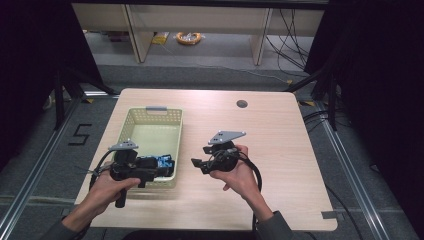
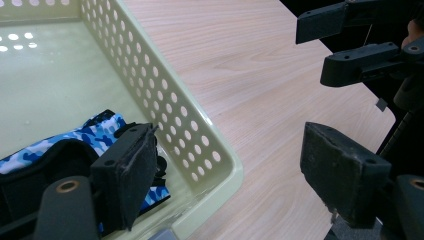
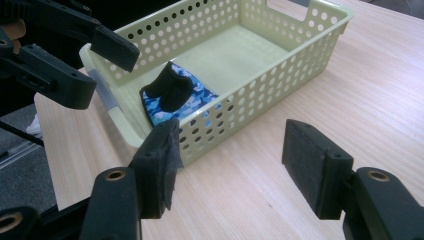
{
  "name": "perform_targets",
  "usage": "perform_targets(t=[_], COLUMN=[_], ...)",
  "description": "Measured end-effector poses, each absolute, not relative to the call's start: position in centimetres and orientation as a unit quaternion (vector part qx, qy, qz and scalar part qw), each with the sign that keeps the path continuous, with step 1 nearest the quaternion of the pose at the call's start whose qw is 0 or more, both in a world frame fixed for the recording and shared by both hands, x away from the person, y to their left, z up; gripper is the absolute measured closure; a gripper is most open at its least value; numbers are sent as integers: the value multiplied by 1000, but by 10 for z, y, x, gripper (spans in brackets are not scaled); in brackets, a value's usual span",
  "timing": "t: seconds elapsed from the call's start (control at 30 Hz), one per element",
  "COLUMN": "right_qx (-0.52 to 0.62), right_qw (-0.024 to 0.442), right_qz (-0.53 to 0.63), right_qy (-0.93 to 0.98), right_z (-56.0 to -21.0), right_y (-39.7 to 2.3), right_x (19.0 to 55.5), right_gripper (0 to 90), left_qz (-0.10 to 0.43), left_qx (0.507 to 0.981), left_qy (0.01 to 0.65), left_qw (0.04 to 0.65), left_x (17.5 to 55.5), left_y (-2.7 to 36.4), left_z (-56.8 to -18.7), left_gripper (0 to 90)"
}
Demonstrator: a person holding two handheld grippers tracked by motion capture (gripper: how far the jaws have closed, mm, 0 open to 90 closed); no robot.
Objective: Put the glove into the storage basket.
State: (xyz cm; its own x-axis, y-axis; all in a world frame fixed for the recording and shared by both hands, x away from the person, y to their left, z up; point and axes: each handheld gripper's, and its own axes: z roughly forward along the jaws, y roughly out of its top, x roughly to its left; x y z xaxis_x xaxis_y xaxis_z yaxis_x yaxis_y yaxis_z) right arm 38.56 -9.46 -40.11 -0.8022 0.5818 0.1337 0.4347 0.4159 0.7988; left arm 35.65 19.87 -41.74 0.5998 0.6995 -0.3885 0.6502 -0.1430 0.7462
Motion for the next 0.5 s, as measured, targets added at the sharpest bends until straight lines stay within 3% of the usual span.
perform_targets(t=[0.5], right_qx=[327], right_qw=[80], right_qz=[465], right_qy=[819], right_z=[-408], right_y=[-120], right_x=[373], right_gripper=[393], left_qz=[31], left_qx=[768], left_qy=[425], left_qw=[477], left_x=[350], left_y=[187], left_z=[-416], left_gripper=[223])
